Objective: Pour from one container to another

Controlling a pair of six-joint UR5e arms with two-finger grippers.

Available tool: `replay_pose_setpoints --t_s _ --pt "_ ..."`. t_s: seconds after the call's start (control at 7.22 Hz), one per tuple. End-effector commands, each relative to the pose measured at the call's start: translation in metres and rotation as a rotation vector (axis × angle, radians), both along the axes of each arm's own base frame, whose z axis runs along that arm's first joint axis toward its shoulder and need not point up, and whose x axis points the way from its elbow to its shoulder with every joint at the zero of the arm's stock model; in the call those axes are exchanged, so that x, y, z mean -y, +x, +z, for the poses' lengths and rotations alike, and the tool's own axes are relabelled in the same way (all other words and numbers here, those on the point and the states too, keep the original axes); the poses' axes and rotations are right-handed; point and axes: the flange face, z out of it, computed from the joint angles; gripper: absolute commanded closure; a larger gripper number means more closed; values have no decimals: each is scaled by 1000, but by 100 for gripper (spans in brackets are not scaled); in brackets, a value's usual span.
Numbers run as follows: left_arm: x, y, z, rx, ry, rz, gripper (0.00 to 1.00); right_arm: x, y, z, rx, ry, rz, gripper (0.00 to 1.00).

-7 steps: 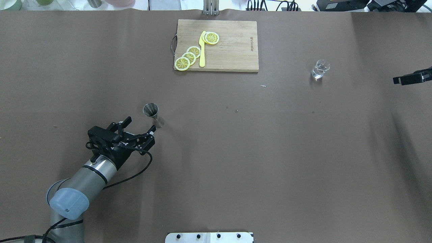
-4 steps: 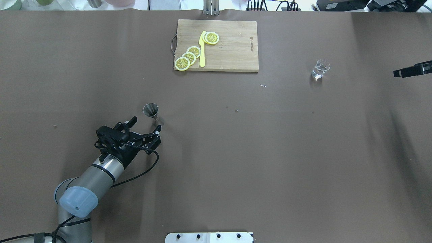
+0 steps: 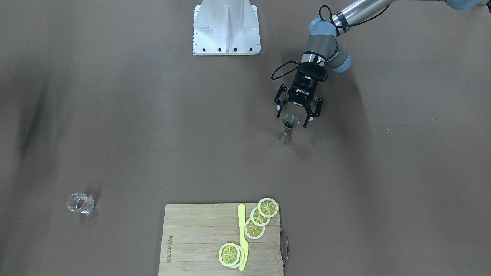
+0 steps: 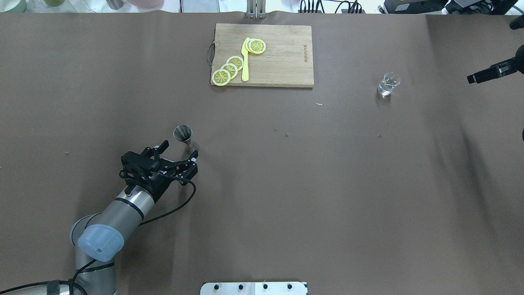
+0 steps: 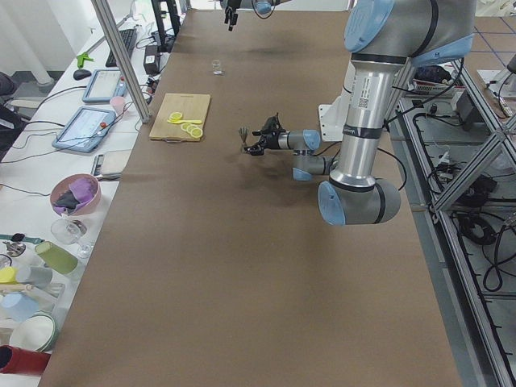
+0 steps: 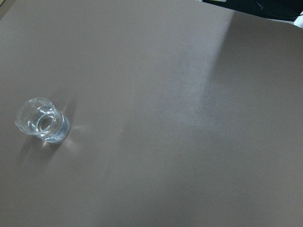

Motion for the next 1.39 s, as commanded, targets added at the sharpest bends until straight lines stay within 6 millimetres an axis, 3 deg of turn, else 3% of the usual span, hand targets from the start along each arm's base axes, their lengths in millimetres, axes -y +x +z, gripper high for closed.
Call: replay_pose_setpoints --t_s 0.0,0.28,0.55,0.69,1.11,1.25 --pt "7 8 -2 4 -1 -9 3 2 -1 -3 -5 12 -12 0" --pt "14 12 -5 4 -1 -18 3 5 2 -5 -24 33 -5 0" --pt "18 17 -5 11 -2 -25 3 15 10 -2 -174 132 -4 0" --pt "21 18 -2 38 -7 -46 3 29 5 -25 -178 110 -15 0" --pt "25 19 -5 46 -8 -80 7 25 7 -36 -206 113 -8 0" --pt "26 24 -5 49 -8 -81 7 17 6 -50 -222 144 3 0"
